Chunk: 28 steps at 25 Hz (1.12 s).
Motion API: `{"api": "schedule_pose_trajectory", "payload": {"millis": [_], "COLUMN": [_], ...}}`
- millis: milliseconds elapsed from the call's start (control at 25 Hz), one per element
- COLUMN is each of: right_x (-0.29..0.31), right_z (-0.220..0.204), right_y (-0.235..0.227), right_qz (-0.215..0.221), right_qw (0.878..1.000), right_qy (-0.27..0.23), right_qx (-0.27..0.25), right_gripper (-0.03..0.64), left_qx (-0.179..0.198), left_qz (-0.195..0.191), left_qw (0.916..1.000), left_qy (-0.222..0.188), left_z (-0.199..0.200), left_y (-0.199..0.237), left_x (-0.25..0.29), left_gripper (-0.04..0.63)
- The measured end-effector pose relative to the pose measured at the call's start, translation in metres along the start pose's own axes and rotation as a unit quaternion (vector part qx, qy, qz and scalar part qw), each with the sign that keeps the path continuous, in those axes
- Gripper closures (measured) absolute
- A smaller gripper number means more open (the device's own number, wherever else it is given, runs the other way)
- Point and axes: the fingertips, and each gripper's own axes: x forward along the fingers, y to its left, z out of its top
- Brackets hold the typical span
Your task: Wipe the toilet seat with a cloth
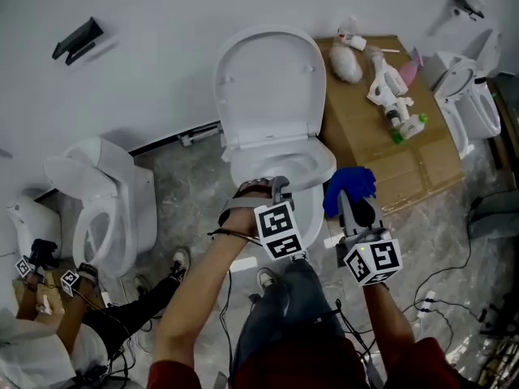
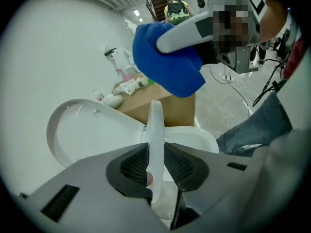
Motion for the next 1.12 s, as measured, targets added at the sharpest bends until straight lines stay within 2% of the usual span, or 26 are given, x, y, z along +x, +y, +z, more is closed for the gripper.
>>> {"api": "schedule_pose_trajectory", "payload": {"millis": [400,600,800,960,1120], "right_x": [-0.032,-0.047,-0.054,-0.053,-0.049], "right_z": [-0.041,-0.065,-0.096,-0.131,-0.164], "right_y": [0.01,0.008,0.004,-0.001,-0.004], "right_qz": [-0.038,-0.058,-0.071,-0.08,-0.072], "right_qw": [0.999,0.998,0.997,0.995,0.995], "right_qy": [0.012,0.023,0.037,0.052,0.069], "right_qx": [0.007,0.015,0.02,0.027,0.029], "right_gripper": [0.56,0.56,0.56,0.561,0.561], "left_qx": [0.012,0.02,-0.013,-0.024,-0.021], "left_qz": [-0.101,-0.164,-0.226,-0.259,-0.274], "left_qw": [0.9948,0.9862,0.9741,0.9655,0.9613], "left_qy": [-0.007,-0.005,-0.009,-0.003,0.01], "left_z": [-0.015,-0.024,-0.037,-0.048,-0.06], "left_y": [-0.093,-0.144,-0.186,-0.216,-0.249], "left_x": [0.023,0.038,0.06,0.087,0.116], "left_gripper": [0.468,0.456,0.47,0.482,0.488]}}
